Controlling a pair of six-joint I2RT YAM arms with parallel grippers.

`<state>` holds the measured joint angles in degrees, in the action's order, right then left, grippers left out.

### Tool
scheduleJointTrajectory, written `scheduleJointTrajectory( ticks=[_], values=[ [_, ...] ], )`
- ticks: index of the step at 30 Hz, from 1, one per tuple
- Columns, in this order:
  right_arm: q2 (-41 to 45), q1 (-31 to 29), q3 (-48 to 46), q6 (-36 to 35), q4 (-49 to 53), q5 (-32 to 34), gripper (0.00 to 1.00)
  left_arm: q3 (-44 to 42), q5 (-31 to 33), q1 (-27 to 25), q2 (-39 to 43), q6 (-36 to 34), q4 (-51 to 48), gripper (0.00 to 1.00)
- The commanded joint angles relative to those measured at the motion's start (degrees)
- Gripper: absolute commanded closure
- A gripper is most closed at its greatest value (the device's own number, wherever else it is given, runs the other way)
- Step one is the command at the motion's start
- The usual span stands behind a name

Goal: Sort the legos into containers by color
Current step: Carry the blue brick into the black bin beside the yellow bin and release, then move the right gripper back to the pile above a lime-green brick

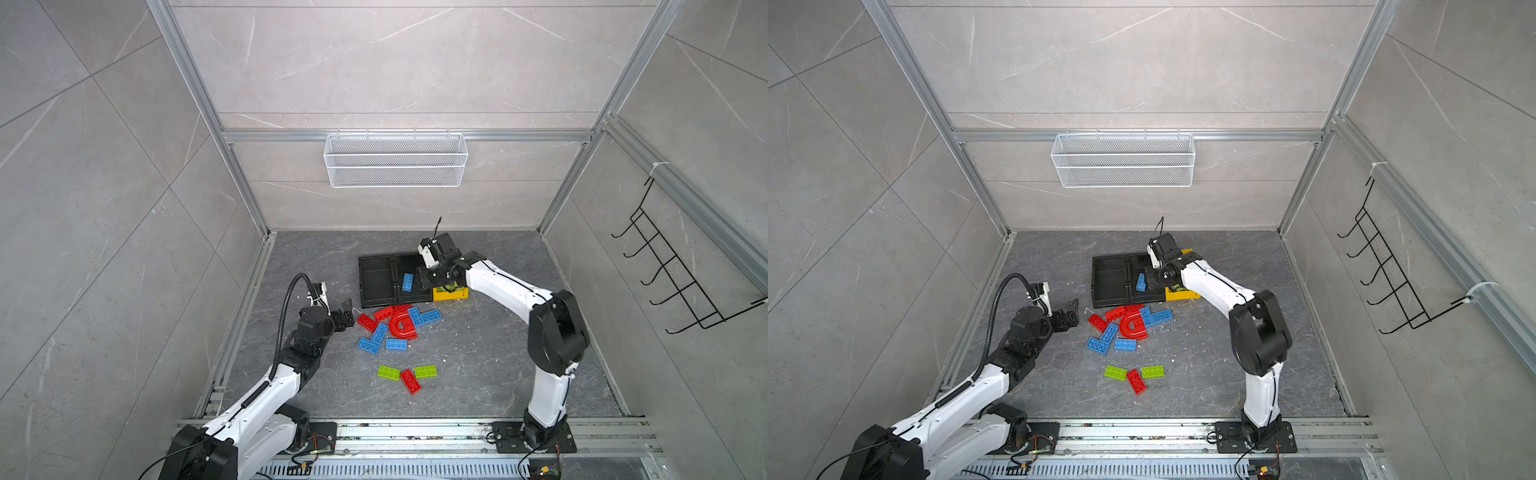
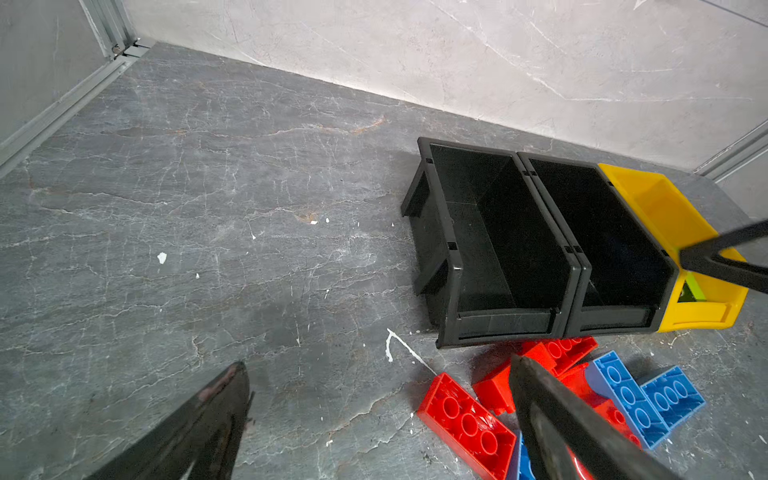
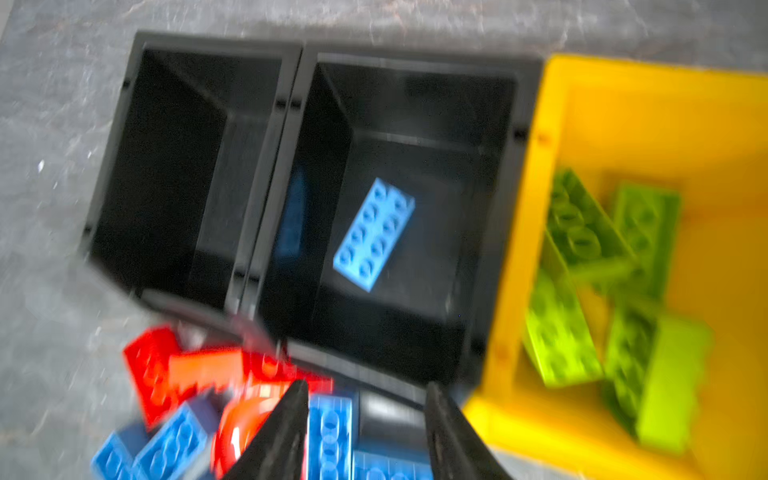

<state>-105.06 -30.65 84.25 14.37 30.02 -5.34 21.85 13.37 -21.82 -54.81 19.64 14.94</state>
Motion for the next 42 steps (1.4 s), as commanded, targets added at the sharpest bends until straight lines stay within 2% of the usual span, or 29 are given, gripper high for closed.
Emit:
scheduleJointTrajectory(
  ticks=[1,7,11,14,18,24,31,42],
  values=[
    [10.3,-1.1,-7.5,1.8,3.7,-2.1,0.53,1.0,0.3,0.1,1.2,1.1,0.5,0.0],
    [24.3,-4.0,-19.6,5.3,10.9,0.2,0.55,0.9,-0.5,0.1,2.0,1.2,0.5,0.0],
    [27.6,-8.3,-23.7,7.6,15.6,-0.2,0.57,0.9,-0.6,0.1,1.6,1.0,0.8,0.0],
    [27.4,-13.9,-26.6,10.1,15.2,-0.8,0.62,1.0,-0.8,0.1,0.8,1.2,1.0,0.0],
    [26.9,-18.3,-31.3,13.8,8.0,-4.7,0.7,1.1,-1.0,0.1,-0.1,1.3,1.3,0.0],
    [22.5,-23.6,-34.2,16.2,2.3,-6.4,0.73,1.1,-0.7,0.1,0.0,1.2,1.2,0.0],
    [21.7,-25.4,-38.7,18.5,-2.2,-6.4,0.74,1.0,-0.4,0.1,0.5,1.0,0.9,0.0],
    [16.9,-25.6,-40.5,20.3,-9.5,-5.6,0.76,1.2,-0.2,0.1,-0.1,1.1,0.9,0.0]
  ],
)
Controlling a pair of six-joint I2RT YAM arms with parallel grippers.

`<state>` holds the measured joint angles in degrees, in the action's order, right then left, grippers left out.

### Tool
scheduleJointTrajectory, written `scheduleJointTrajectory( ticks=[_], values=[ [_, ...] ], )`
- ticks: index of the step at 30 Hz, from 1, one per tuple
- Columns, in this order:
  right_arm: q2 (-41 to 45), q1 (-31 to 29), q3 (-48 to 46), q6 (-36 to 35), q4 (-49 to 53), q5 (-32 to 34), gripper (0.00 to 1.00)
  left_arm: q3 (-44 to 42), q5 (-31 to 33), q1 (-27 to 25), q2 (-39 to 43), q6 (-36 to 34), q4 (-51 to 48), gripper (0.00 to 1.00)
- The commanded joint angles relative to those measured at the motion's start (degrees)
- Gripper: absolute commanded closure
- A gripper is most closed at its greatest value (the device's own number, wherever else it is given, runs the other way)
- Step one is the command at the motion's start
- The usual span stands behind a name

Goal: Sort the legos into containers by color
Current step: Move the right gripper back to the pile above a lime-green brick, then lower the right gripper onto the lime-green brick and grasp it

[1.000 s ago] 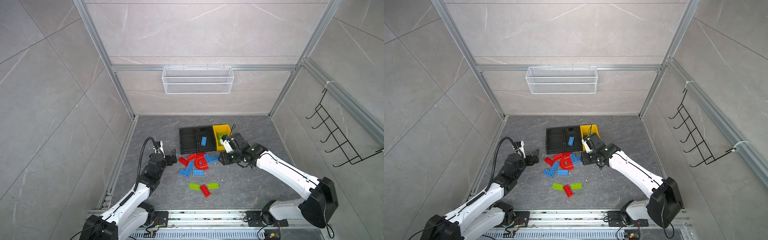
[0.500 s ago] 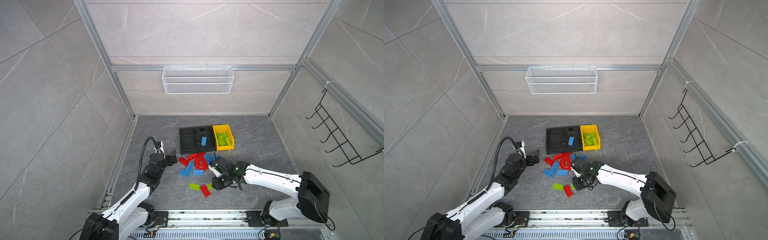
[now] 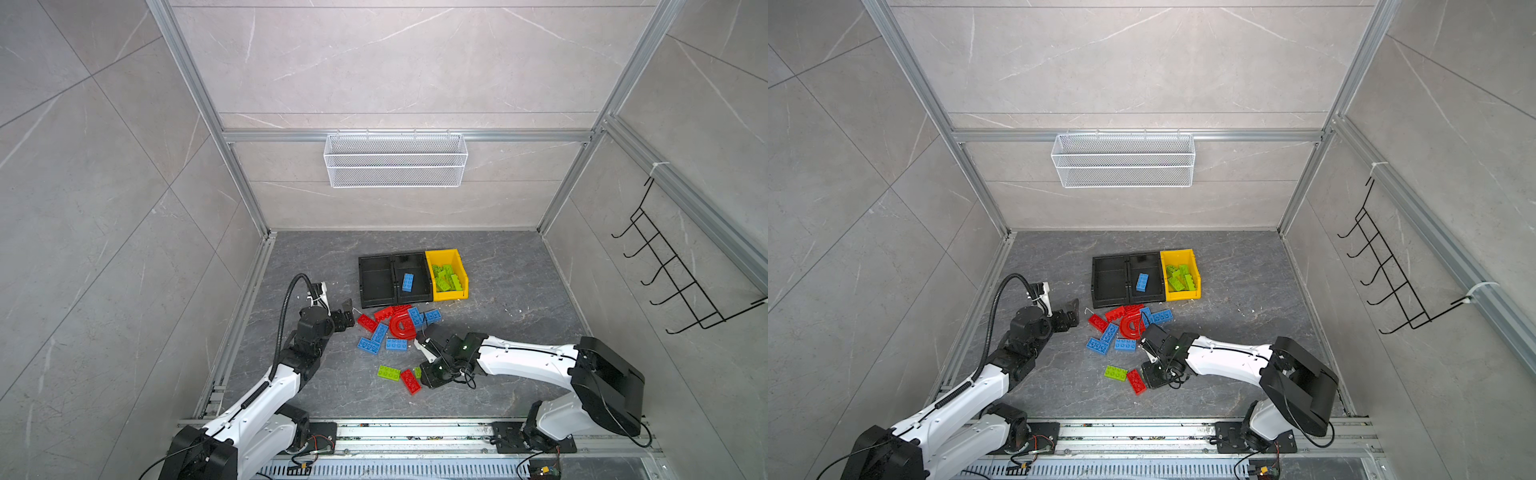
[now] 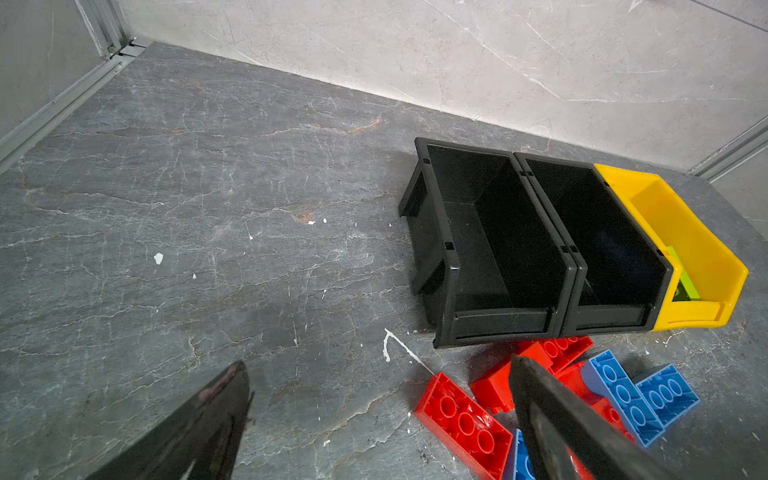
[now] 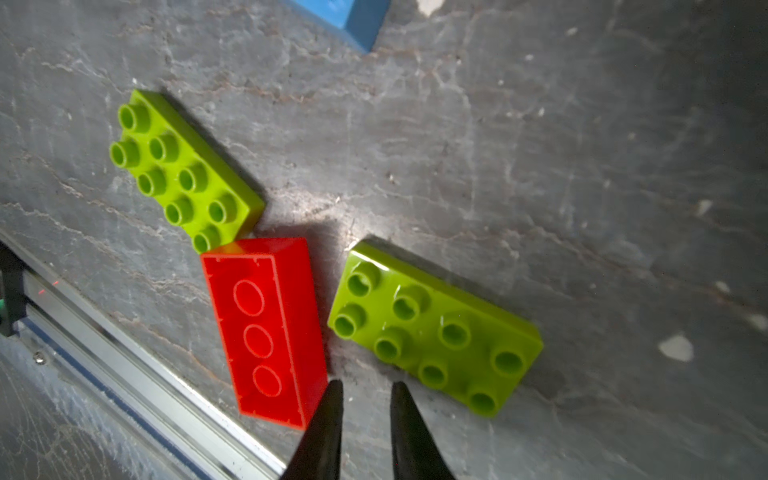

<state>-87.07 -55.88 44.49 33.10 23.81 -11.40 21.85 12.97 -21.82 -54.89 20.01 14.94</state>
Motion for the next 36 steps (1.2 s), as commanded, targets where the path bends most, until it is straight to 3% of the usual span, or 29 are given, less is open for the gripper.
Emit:
scheduleJointTrajectory(
  ticks=[1,6,12,18,21,24,27,30,36],
  values=[
    [-1.4,-0.4,-0.7,1.7,-3.7,0.6,0.76,1.2,0.3,0.1,0.0,0.6,0.9,0.0],
    [-2.8,-0.3,-0.6,3.2,-7.1,1.0,0.76,1.2,1.1,0.1,0.3,0.5,0.5,0.0],
    [-2.4,1.1,-0.3,5.7,-7.0,7.9,0.76,1.2,1.3,0.1,0.2,0.6,0.5,0.0],
    [-2.9,3.0,2.5,4.9,-8.3,7.7,0.69,1.2,1.5,0.1,0.1,0.6,0.4,0.0],
    [-2.9,3.1,4.5,3.1,-8.1,6.7,0.61,1.3,1.6,0.1,0.0,0.6,0.4,0.0],
    [-1.4,3.1,6.7,-0.9,-5.1,7.5,0.51,1.4,1.6,0.1,-0.2,0.6,0.4,0.0],
    [-2.7,3.5,12.3,-9.5,5.4,8.8,0.4,1.4,1.5,0.1,-0.3,0.7,0.4,0.0],
    [-5.7,3.6,17.0,-16.8,14.8,10.7,0.39,1.4,1.4,0.1,-0.3,0.6,0.4,0.0],
    [-5.9,8.4,16.6,-24.7,14.3,7.8,0.37,1.2,1.5,0.2,-0.2,0.6,0.6,0.0]
  ],
)
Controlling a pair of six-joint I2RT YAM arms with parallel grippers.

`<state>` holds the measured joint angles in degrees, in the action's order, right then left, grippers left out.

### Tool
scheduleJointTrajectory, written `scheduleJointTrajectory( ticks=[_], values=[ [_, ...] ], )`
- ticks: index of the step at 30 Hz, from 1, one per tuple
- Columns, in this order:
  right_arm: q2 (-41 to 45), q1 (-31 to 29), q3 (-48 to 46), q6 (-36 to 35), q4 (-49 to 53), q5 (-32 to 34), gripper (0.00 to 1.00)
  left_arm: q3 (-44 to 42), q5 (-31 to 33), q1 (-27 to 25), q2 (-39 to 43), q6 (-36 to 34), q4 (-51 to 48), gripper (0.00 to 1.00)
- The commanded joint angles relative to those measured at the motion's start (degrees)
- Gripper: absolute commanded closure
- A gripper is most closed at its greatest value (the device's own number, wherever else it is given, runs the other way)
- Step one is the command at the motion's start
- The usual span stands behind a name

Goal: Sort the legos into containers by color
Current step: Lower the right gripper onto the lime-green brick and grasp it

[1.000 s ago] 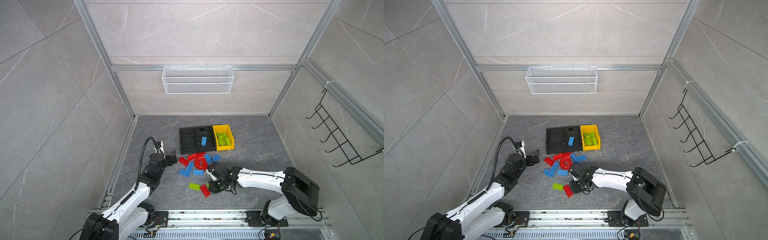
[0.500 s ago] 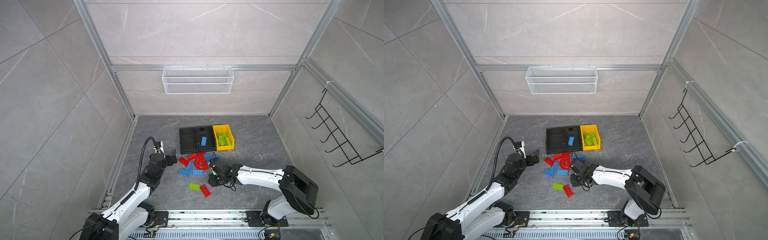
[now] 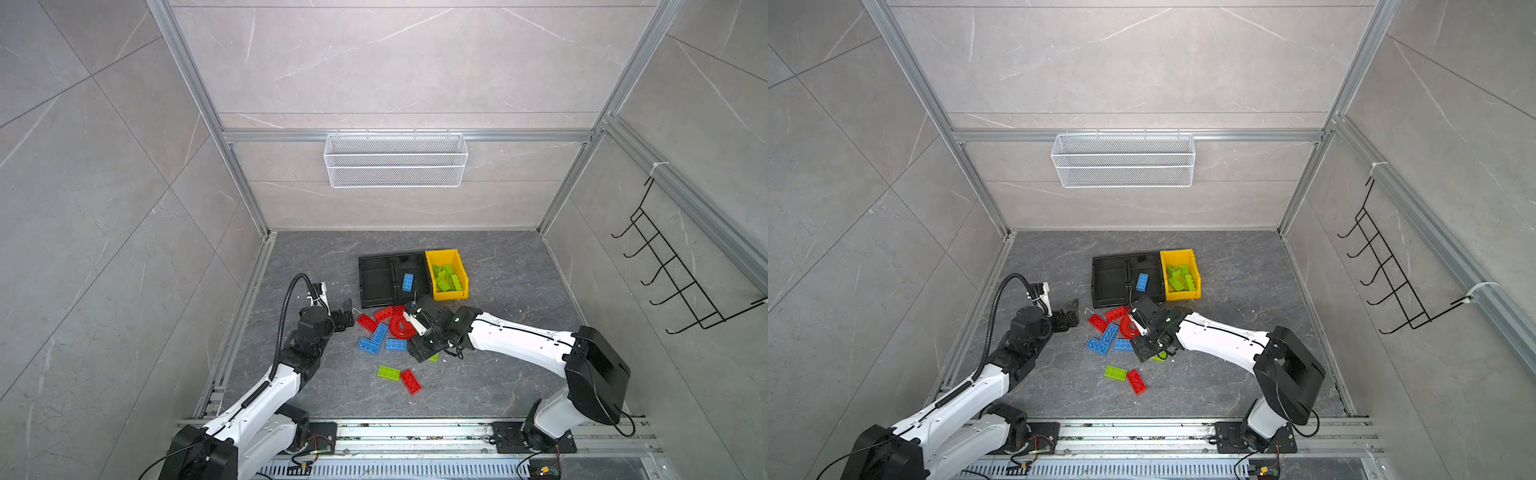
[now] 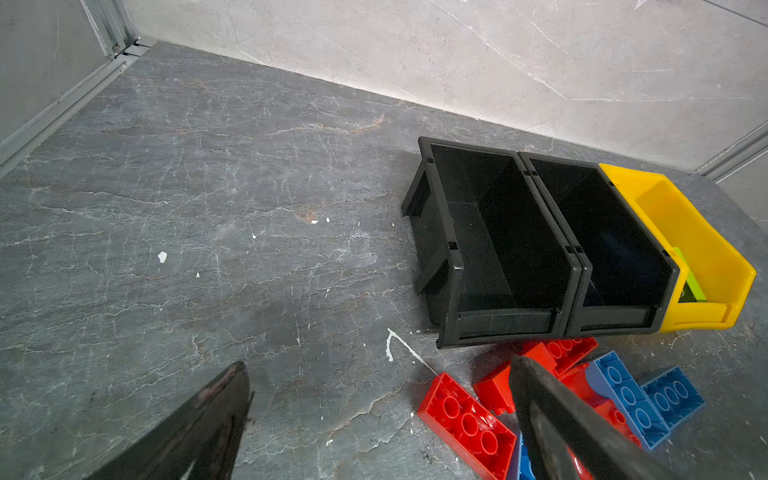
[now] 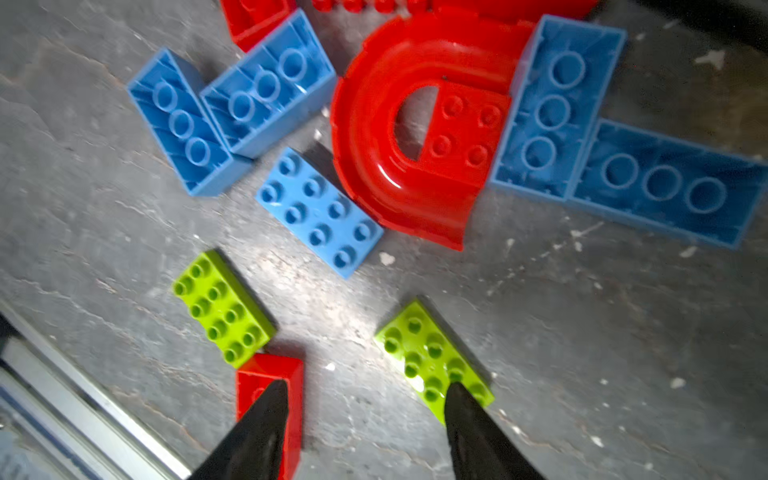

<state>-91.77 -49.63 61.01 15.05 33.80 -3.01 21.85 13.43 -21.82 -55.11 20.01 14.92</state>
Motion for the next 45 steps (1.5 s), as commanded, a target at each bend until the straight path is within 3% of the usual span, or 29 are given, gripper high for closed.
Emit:
scheduleJointTrajectory(
  ticks=[1,12,34,37,42,45],
  values=[
    [-1.6,2.9,0.2,-7.6,4.5,-1.7,0.37,1.0,1.1,0.1,0.0,0.4,0.9,0.0],
    [-7.0,3.5,3.3,-13.3,6.2,-2.1,0.32,0.8,1.2,0.1,-0.4,0.0,1.5,0.0],
    [-14.5,1.6,4.8,-11.9,7.3,2.2,0.31,1.5,0.5,0.1,-1.5,0.4,1.0,0.0],
    [-15.3,1.5,4.8,-11.3,6.9,1.0,0.34,1.6,0.5,0.1,-1.5,0.1,1.0,0.0],
    [-14.8,1.4,3.6,-9.5,6.5,-1.4,0.47,1.6,0.3,0.1,-1.8,0.2,1.0,0.0],
    [-13.4,0.5,2.4,-6.7,5.5,1.1,0.53,1.6,0.2,0.1,-1.8,0.3,1.2,0.0]
  ],
)
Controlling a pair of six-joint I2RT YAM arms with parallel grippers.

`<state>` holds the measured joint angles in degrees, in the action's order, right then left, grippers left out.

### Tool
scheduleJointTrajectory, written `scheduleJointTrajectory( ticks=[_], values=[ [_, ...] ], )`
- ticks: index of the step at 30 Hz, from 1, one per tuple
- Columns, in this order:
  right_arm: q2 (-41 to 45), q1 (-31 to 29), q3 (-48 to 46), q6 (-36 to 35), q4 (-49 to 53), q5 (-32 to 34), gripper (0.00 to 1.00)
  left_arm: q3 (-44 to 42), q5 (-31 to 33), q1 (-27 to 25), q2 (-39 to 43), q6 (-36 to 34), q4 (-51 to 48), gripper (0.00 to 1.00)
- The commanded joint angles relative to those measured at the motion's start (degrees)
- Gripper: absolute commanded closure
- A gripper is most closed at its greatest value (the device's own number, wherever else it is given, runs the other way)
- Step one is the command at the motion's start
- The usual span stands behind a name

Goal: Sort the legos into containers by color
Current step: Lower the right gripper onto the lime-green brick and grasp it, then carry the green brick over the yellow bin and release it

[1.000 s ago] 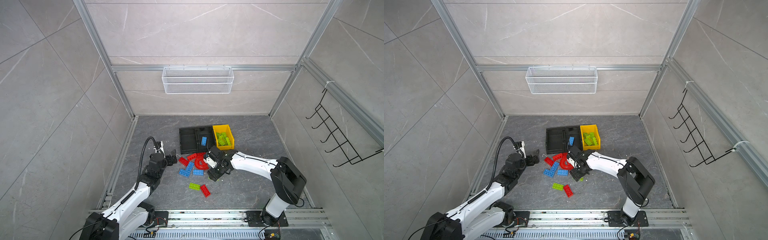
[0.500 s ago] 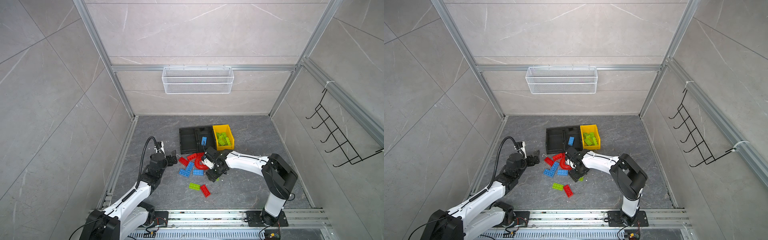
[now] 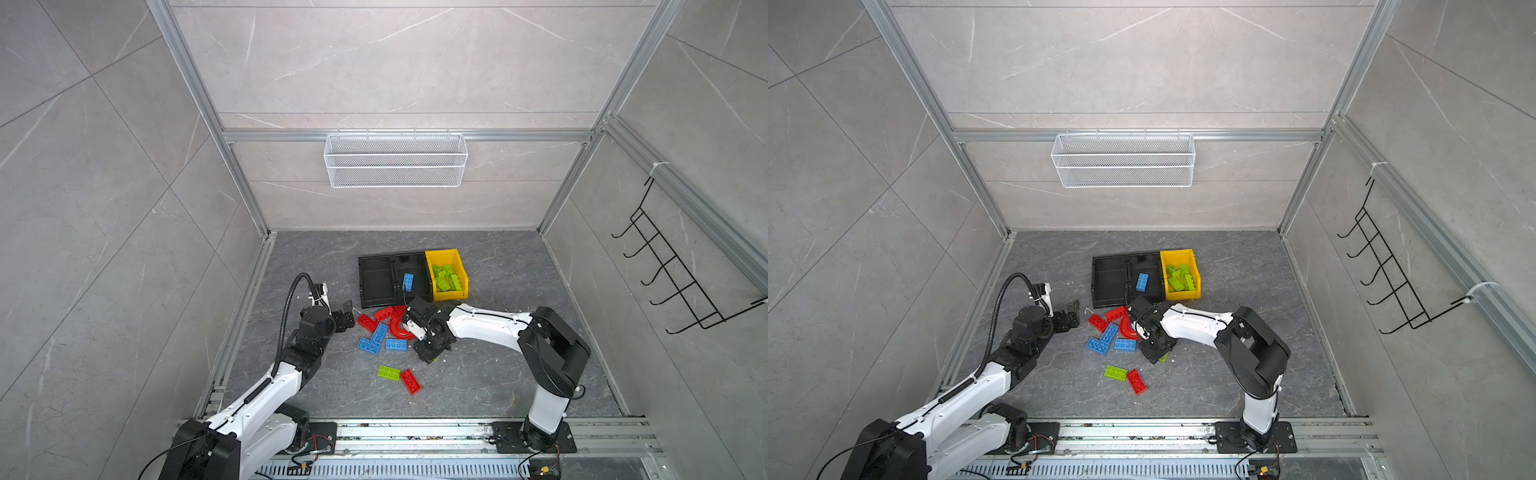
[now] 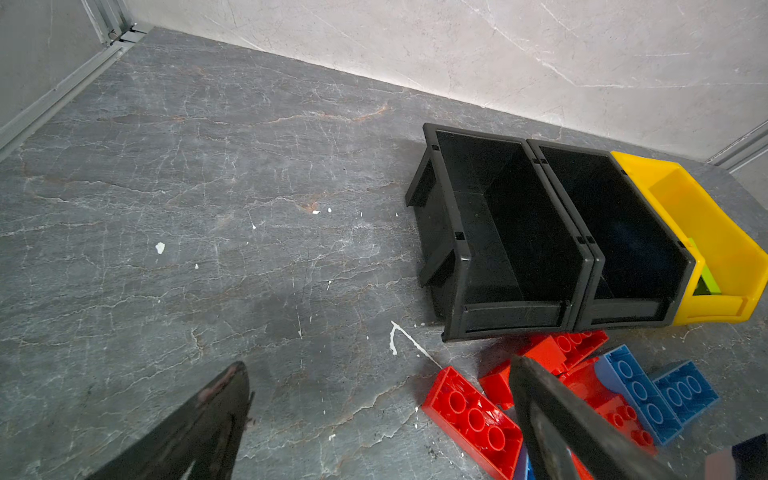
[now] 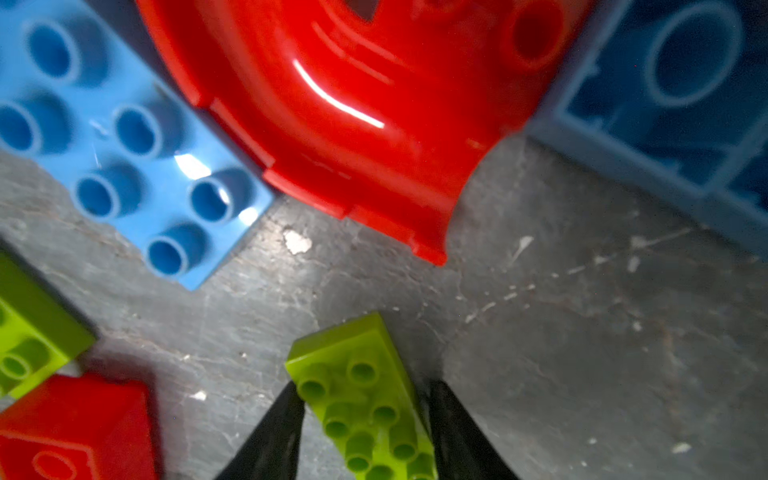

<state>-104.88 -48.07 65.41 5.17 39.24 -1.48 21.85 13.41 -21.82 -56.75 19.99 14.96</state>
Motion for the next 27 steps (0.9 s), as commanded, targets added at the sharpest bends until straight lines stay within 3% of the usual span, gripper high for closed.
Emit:
scheduleJointTrajectory(
  ticks=[1,8,16,22,27],
  values=[
    [0.2,-1.3,-2.6,4.2,-0.3,-0.4,0.54,1.6,0.2,0.1,-0.3,0.4,1.2,0.0],
    [2.3,-1.9,-6.0,11.4,-6.4,-2.2,0.63,1.7,0.3,0.1,0.0,0.4,0.9,0.0],
    [7.3,-0.8,-6.5,12.9,-6.6,0.2,0.68,1.6,0.6,0.1,0.4,0.6,0.8,0.0],
    [12.1,5.6,-4.7,10.4,-5.7,-2.4,0.68,1.5,0.6,0.1,0.3,0.6,0.9,0.0],
    [12.6,11.7,3.5,5.6,-0.2,-1.0,0.66,1.6,0.6,0.1,0.4,0.6,0.8,0.0]
  ],
)
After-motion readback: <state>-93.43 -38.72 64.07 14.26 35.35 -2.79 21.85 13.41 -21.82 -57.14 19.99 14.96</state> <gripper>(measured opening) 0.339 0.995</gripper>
